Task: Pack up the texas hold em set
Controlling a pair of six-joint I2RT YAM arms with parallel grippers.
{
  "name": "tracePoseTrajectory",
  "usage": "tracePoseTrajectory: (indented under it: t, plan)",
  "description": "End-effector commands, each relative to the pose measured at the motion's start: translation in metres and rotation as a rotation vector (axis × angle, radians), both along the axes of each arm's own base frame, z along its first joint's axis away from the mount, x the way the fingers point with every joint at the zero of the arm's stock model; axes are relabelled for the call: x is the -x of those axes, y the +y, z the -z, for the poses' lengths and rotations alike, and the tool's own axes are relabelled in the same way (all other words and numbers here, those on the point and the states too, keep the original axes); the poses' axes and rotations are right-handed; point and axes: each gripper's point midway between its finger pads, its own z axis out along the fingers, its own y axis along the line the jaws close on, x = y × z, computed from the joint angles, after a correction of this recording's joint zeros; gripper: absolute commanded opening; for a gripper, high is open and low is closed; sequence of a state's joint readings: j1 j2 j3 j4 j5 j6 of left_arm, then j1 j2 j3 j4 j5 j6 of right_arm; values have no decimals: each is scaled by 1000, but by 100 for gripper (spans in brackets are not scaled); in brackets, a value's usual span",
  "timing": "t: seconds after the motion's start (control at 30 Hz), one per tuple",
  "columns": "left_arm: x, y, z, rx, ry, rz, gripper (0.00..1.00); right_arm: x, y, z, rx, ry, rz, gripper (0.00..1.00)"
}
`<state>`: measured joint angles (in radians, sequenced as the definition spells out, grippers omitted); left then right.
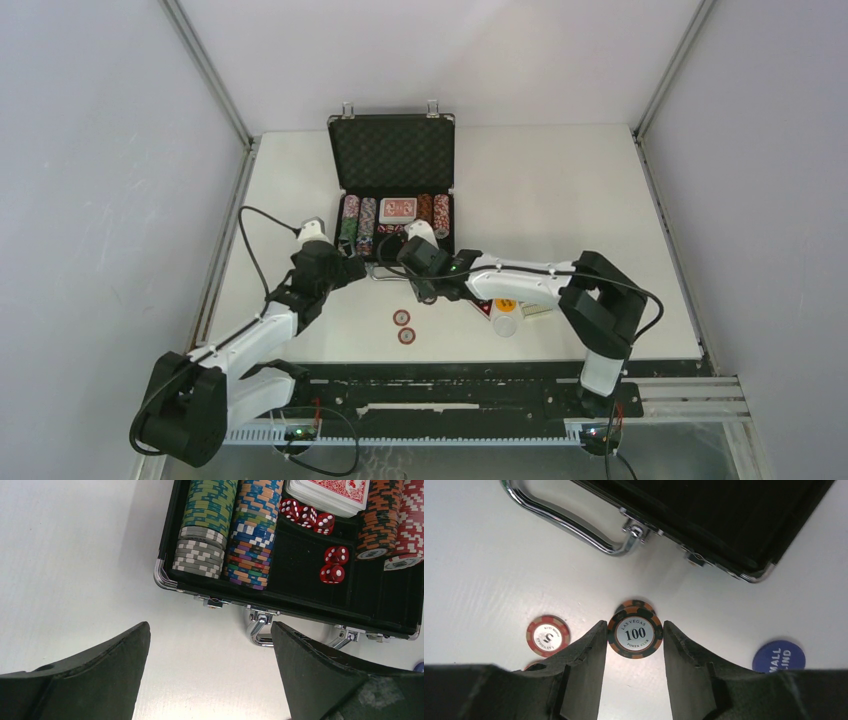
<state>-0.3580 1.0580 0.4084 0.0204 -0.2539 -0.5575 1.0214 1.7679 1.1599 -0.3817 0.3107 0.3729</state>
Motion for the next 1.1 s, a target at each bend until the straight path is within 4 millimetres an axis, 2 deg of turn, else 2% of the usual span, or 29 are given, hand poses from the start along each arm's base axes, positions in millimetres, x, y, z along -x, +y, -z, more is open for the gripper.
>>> tracePoseTrajectory:
  t: [0.0,0.43,0.73,0.87,0.93,1.07]
  plan:
    - [-19,-10,-39,37,-102,14,95,-5,20,-4,-10,-16,-40,52]
    - [-20,-10,-36,32,-90,16,95,-4,19,21,24,17,-43,53]
    - [-20,-10,-35,30,-86,15,95,-6,8,32,60,21,-24,55]
    - [-20,-10,-34,29,-82,15,95,-5,8,28,56,7,-28,62]
    - [-20,-11,-34,30,-81,16,95,-4,11,19,53,-23,-35,68]
    - [-20,-11,-35,33,-85,17,95,-4,16,2,32,-67,-51,73]
